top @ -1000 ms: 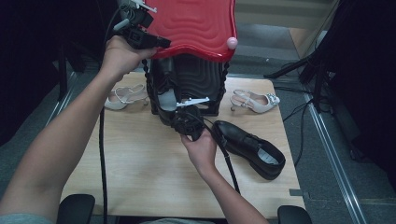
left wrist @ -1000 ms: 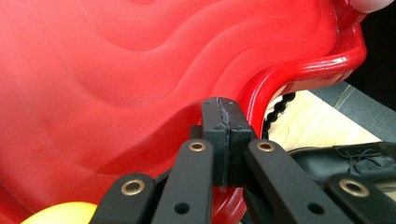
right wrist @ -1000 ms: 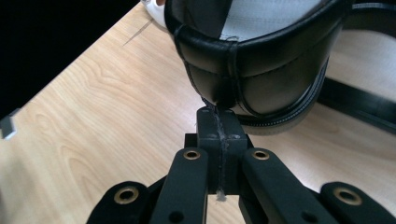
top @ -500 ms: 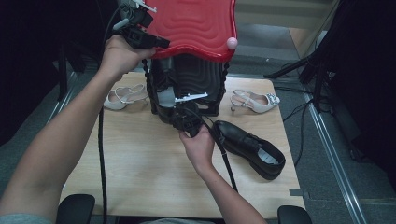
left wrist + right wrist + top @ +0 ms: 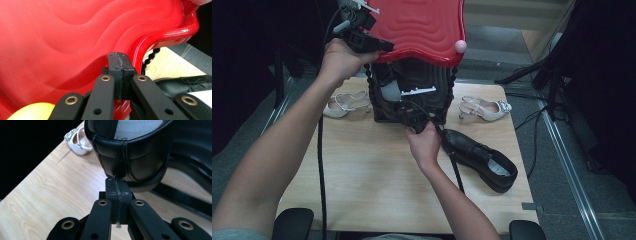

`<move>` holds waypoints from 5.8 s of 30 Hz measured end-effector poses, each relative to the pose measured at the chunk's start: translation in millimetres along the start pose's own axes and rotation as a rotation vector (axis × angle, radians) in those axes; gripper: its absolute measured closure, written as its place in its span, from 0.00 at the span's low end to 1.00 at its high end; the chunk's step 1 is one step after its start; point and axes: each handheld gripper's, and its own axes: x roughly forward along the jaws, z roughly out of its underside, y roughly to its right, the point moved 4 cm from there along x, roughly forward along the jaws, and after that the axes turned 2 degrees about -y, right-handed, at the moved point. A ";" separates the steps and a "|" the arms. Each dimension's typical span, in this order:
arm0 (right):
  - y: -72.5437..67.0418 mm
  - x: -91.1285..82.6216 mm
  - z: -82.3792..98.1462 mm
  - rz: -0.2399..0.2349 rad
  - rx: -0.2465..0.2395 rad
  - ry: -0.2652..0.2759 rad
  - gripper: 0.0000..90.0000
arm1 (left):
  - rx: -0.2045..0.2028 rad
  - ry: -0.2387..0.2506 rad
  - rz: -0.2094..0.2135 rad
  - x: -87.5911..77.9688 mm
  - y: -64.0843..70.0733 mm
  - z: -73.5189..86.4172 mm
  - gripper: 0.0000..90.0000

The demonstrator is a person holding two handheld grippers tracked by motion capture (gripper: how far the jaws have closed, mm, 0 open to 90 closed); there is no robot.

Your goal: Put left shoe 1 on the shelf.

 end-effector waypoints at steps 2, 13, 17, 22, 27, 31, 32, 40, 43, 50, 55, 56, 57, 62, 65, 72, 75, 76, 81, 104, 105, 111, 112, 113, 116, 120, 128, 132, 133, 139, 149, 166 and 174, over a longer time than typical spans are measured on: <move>-1.3 3.4 -5.3 0.017 -0.006 -0.001 1.00 | 0.001 0.005 0.001 -0.1 0.0 0.5 1.00; 0.1 25.9 -33.5 0.025 0.058 0.081 1.00 | -0.002 0.015 -0.001 0.1 -0.8 1.0 1.00; 0.2 40.7 -34.7 0.043 0.071 0.023 1.00 | -0.011 0.020 -0.001 -0.2 -0.8 1.7 1.00; -5.5 30.9 -28.2 0.015 0.039 0.052 1.00 | -0.007 0.020 -0.001 0.2 -1.5 1.2 1.00; -7.1 12.2 -23.1 -0.012 0.018 0.065 1.00 | -0.029 0.026 -0.003 0.6 -1.7 0.6 1.00; -6.4 -4.5 -15.4 -0.036 0.002 0.068 0.98 | -0.052 0.052 0.039 -6.8 1.5 -4.7 0.88; -5.3 -8.9 -13.1 -0.044 -0.002 0.064 0.97 | -0.052 0.052 0.039 -6.8 1.5 -4.7 0.86; 13.1 -44.9 4.2 -0.059 -0.006 0.092 0.95 | -0.028 0.047 0.087 -27.8 21.1 2.3 0.62; 18.6 -55.9 10.6 -0.062 -0.010 0.098 0.94 | -0.036 0.041 0.100 -29.4 25.4 10.6 0.56; 33.9 -71.7 27.7 -0.072 -0.022 0.104 0.90 | -0.020 0.011 0.122 -24.1 32.4 36.3 0.54; 44.6 -77.1 41.6 -0.039 0.003 0.094 0.86 | -0.011 -0.009 0.138 -19.1 37.7 53.1 0.54; 46.2 -77.9 44.2 -0.043 0.001 0.090 0.86 | -0.010 -0.010 0.141 -18.2 38.7 55.7 0.54; 50.9 -80.1 50.5 -0.038 0.008 0.081 0.85 | -0.008 -0.018 0.144 -15.7 40.5 62.2 0.54; 57.5 -86.5 59.2 -0.040 0.009 0.062 0.83 | -0.028 -0.032 0.162 -8.9 41.1 74.3 0.54; 62.5 -94.8 67.0 -0.040 0.005 0.046 0.82 | -0.034 -0.046 0.176 -0.1 44.2 86.3 0.54; 75.9 -108.7 81.0 -0.078 0.030 0.046 0.73 | -0.036 -0.077 0.191 16.6 50.3 107.3 0.54; 81.8 -110.8 86.7 -0.111 0.068 0.012 0.68 | -0.030 -0.088 0.199 22.8 54.2 116.9 0.54; 83.3 -111.5 88.7 -0.116 0.080 0.002 0.68 | -0.031 -0.087 0.196 24.7 55.1 119.8 0.54; 88.3 -118.2 97.7 -0.058 0.071 0.001 0.63 | -0.044 -0.092 0.213 32.5 57.7 133.1 0.54; 121.9 -168.0 132.0 0.046 0.059 -0.010 0.72 | -0.086 -0.127 0.259 76.0 69.3 192.7 0.53; 123.5 -170.0 133.6 0.055 0.061 -0.014 0.72 | -0.091 -0.126 0.259 77.0 69.7 194.9 0.53; 130.2 -178.5 143.7 0.097 0.053 -0.032 0.72 | -0.075 -0.142 0.237 82.0 71.0 205.3 0.53; 132.1 -180.6 145.5 0.102 0.063 -0.033 0.72 | -0.082 -0.139 0.246 82.3 71.6 206.0 0.53; 134.3 -183.4 147.9 0.108 0.070 -0.030 0.72 | -0.080 -0.139 0.251 82.7 72.1 206.4 0.53; 138.5 -186.3 154.0 0.103 0.096 -0.026 0.72 | -0.067 -0.135 0.263 85.0 74.9 206.1 0.53; 142.9 -188.0 166.1 0.118 0.121 -0.039 0.72 | -0.070 -0.121 0.275 88.4 75.5 204.7 0.53; 151.3 -192.1 182.1 0.145 0.139 -0.068 0.68 | -0.080 -0.131 0.274 97.6 69.5 207.5 0.53; 153.3 -179.6 183.4 0.138 0.128 -0.114 0.68 | -0.080 -0.128 0.271 97.2 67.6 207.9 0.53; 153.3 -179.6 183.4 0.138 0.128 -0.114 0.68 | -0.080 -0.128 0.271 97.2 67.6 207.9 0.53; 156.0 -149.6 173.4 0.086 0.097 -0.182 0.79 | -0.090 -0.130 0.273 95.8 66.9 208.6 0.51; 146.2 -144.2 161.1 0.017 0.134 -0.157 0.93 | -0.081 -0.132 0.269 94.2 68.6 209.6 0.53; 80.8 -102.1 115.0 -0.095 -0.004 -0.174 0.92 | -0.097 -0.102 0.269 79.8 68.4 224.5 0.73; 63.1 -80.5 103.9 -0.126 -0.042 -0.181 0.92 | -0.111 -0.104 0.255 74.8 67.2 235.5 0.79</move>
